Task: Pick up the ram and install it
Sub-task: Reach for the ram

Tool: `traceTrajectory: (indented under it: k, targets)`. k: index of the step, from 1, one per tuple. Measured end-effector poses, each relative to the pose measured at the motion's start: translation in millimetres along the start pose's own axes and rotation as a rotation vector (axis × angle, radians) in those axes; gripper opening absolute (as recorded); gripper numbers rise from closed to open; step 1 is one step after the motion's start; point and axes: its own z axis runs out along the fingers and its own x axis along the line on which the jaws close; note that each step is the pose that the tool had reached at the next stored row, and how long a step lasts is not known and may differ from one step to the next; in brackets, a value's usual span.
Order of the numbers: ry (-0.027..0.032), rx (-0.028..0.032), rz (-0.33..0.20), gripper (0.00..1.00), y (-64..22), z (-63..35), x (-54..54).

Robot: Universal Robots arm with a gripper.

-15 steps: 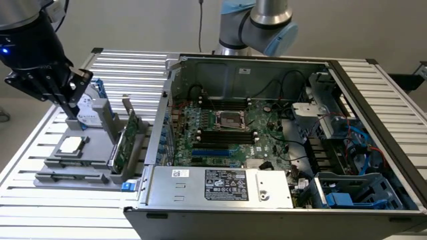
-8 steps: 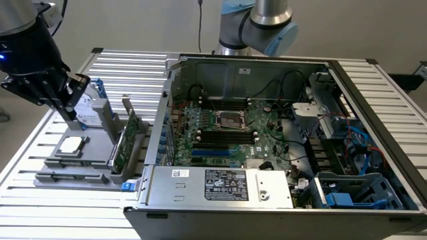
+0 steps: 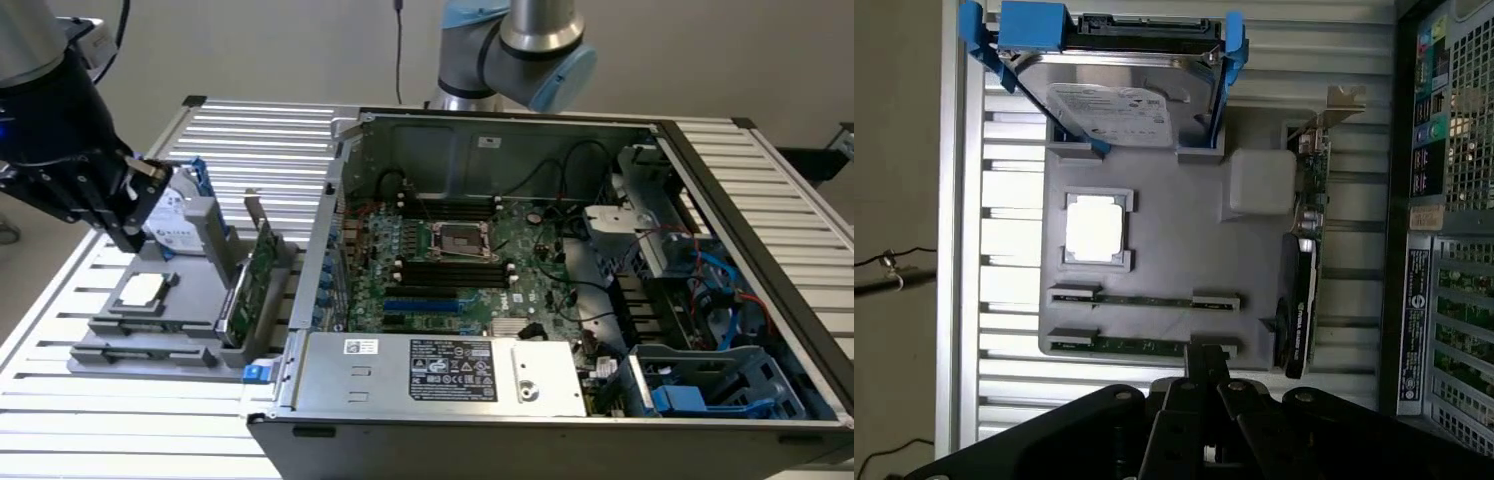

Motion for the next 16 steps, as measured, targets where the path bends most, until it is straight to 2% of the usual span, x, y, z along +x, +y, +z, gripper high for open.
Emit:
traceTrajectory:
  k: [3,6,12,16]
  targets:
    - [0.0032,-0.0001,-0.008,0.11,-2.7,2.5,0.6]
    - [0.0054,0.0008,-0.054,0.11,-3.1,5.0,0.7]
    - [-0.0011,0.0032,-0.162,0.11,-3.3,8.2,0.6]
    - [-0.0078,0.0051,-0.236,0.11,-3.4,10.1,0.5]
